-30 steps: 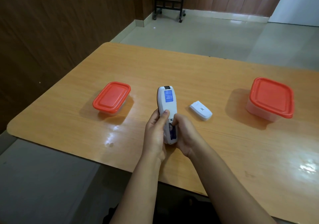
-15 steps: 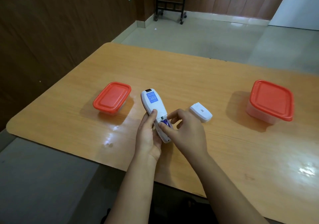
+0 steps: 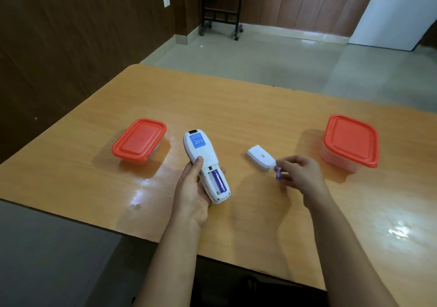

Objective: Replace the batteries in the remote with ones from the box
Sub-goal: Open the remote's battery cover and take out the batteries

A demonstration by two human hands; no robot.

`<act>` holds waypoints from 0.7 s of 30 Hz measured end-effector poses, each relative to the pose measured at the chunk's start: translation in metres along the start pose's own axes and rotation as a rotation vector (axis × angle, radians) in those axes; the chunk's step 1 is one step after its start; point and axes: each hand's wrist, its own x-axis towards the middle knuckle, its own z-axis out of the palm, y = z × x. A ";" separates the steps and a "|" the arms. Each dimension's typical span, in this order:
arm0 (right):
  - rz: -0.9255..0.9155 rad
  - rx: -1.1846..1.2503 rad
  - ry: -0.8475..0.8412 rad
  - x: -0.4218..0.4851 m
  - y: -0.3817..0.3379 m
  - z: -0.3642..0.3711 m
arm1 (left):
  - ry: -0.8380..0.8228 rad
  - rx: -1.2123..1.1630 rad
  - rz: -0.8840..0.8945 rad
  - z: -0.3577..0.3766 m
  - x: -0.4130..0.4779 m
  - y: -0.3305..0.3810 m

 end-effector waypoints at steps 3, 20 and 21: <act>0.023 -0.143 0.106 0.012 0.018 -0.018 | -0.003 0.040 -0.007 0.000 0.000 -0.002; -0.119 -0.329 0.204 0.029 0.023 0.000 | -0.045 0.216 0.040 0.004 -0.009 0.001; -0.115 -0.352 0.196 0.029 0.023 -0.001 | -0.042 0.227 0.044 0.005 -0.010 0.002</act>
